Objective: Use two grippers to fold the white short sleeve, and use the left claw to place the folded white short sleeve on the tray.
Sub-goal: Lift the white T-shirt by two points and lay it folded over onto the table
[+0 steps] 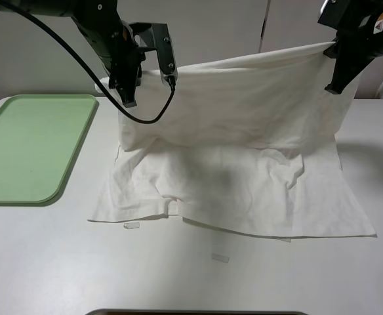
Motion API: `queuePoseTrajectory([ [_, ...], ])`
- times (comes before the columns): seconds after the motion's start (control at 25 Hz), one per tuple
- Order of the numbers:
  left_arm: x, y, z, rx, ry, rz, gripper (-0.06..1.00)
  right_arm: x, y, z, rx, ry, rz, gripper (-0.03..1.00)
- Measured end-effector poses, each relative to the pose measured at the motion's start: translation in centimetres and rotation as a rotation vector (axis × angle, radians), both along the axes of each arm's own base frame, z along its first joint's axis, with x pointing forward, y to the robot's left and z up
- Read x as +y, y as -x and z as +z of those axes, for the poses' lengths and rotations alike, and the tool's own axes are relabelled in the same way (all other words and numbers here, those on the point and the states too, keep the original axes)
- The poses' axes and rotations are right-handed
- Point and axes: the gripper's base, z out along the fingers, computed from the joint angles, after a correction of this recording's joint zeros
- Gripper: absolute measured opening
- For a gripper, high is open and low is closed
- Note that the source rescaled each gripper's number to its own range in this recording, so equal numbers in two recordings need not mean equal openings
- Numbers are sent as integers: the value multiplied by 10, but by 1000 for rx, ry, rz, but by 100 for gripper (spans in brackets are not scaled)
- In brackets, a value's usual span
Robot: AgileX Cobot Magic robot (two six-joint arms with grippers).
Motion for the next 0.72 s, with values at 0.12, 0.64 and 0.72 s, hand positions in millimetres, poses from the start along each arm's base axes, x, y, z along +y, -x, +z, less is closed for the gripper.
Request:
queuePoseTrajectory([
  [0.12, -2, -1, -7, 29, 28, 29, 0, -1, 0, -5, 38, -20, -24, 0],
  [0.64, -4, 27, -20, 366, 93, 114, 0, -9, 22, -28, 392, -44, -180, 0],
  [0.72, -5, 31, -21, 418, 96, 93, 0, -10, 30, -33, 488, -53, -212, 0],
])
